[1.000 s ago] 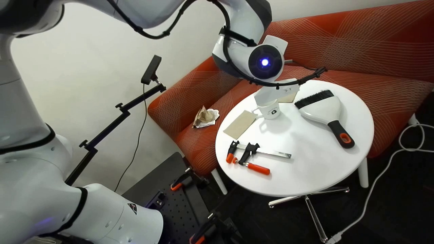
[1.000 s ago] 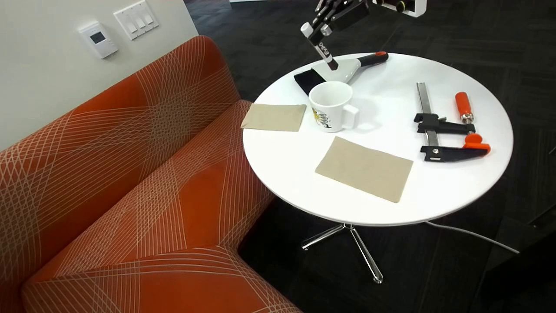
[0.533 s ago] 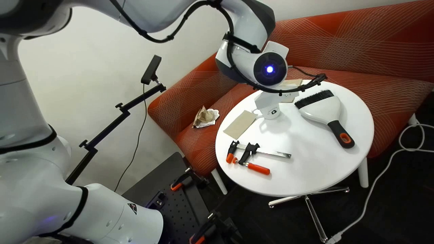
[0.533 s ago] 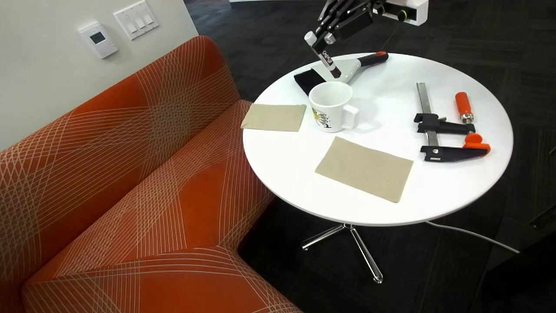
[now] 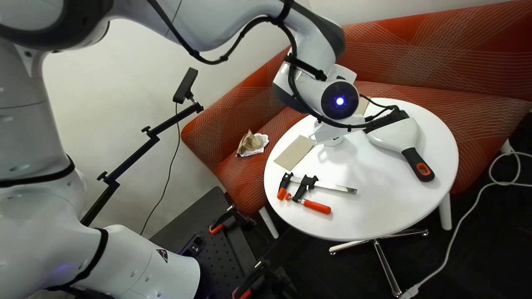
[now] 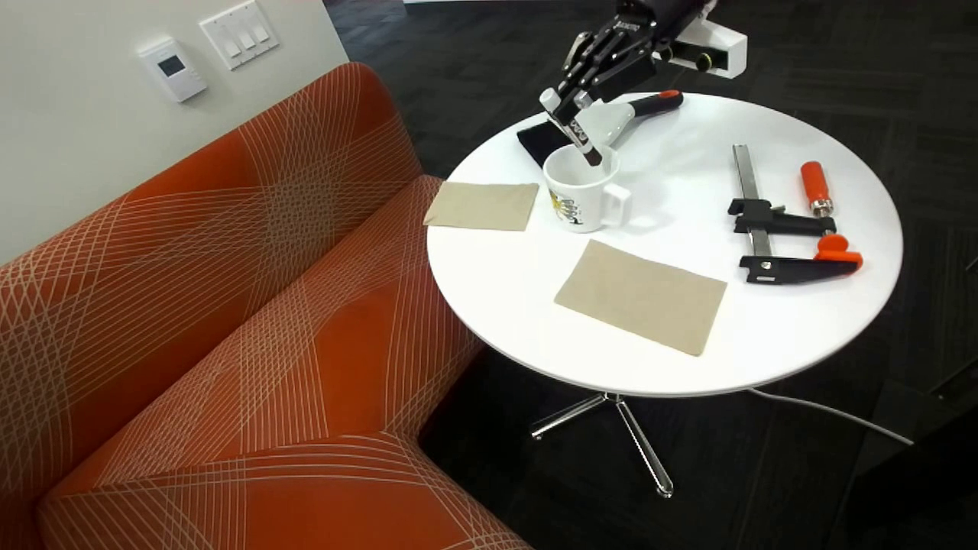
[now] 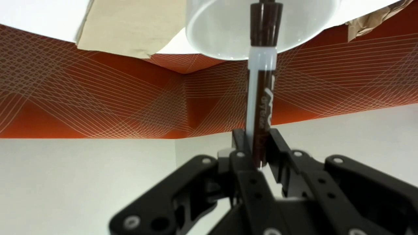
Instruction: Put the marker in the cup
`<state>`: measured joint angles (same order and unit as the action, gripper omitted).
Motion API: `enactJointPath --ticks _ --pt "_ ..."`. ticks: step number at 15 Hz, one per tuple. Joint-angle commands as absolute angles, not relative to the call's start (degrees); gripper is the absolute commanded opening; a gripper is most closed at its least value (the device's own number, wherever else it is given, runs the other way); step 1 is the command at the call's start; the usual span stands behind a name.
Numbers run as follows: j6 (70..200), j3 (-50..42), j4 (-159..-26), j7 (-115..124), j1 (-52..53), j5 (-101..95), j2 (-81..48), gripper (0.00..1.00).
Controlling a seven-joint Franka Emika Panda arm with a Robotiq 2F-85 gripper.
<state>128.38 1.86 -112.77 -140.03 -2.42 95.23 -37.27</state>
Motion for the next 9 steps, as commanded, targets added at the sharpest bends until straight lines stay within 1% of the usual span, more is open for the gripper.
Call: enactJointPath --ticks 1,2,3,5,8,9 --pt "127.3 0.6 -110.0 -139.8 -0.9 95.9 -39.9 0.05" --pt "128.0 0.4 -109.8 -139.4 -0.5 95.5 -40.3 0.45" --pt "128.6 0.3 -109.6 -139.4 -0.2 95.4 -40.6 0.46" --pt "129.3 -0.1 -109.5 -139.3 0.3 95.2 -40.8 0.59" --pt "130.0 -0.6 -110.4 -139.7 1.0 95.2 -39.6 0.84" --pt "129.9 -0.7 -110.9 -139.8 1.1 95.1 -38.7 0.90"
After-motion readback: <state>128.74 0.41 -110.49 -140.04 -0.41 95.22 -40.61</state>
